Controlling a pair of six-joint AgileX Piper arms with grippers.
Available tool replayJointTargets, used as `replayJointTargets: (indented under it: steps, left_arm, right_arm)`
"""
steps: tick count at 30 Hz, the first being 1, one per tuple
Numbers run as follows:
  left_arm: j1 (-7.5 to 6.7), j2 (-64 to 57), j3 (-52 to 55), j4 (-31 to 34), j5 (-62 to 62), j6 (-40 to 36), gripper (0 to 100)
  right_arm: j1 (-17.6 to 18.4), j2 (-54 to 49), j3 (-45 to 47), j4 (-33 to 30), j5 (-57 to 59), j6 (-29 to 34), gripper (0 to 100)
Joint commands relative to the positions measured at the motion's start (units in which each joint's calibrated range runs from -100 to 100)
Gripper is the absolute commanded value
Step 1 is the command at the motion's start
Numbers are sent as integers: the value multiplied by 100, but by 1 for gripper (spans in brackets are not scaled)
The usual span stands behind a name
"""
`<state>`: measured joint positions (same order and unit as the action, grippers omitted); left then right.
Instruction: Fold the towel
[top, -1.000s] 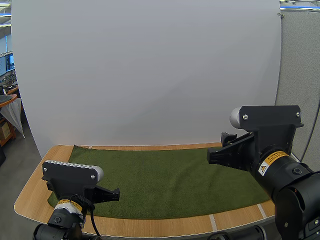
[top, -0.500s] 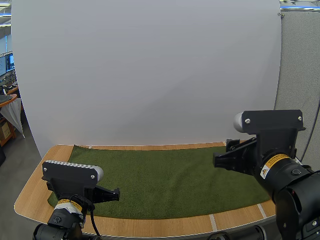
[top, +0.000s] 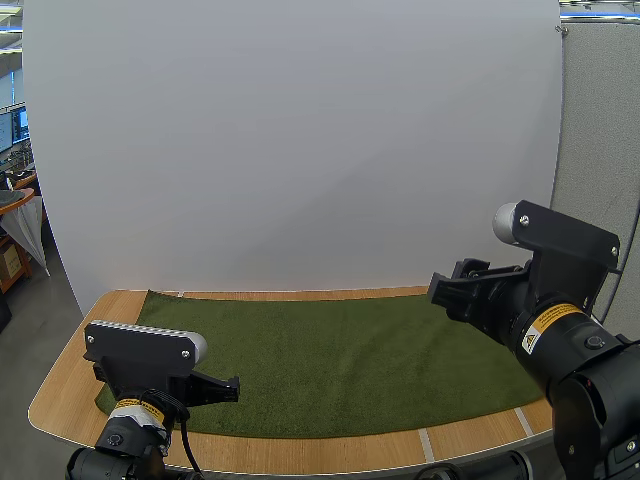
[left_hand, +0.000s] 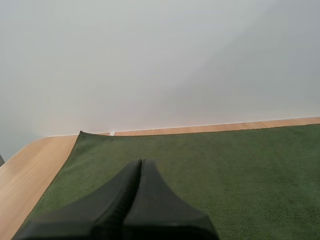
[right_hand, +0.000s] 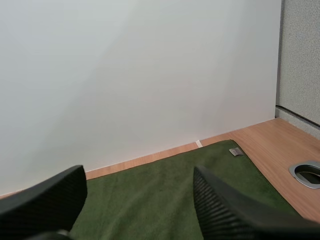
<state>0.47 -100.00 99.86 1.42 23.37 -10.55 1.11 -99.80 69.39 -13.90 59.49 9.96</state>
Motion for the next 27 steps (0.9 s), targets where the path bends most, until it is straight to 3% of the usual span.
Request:
replayJointTargets:
  steps: [1,11,14,22,27]
  left_arm:
    - [-29,0,14,-54,-74,-3,0]
    - [-29,0,14,-54,-74,-3,0]
    - [-29,0,14,-54,-74,-3,0]
    - [-29,0,14,-54,-74,-3,0]
    - [-29,0,14,-54,-74,-3,0]
  right_arm:
    - [2,256,-82,-100,-215,16,100]
    - [2,3054,-1345,-149,-51,223,100]
    - [2,3700,-1864,-325,413,835,100]
    - [2,5263,-2872,-2199,1907,2664,100]
    - [2,6229,-3401,-2700,2237,2924,100]
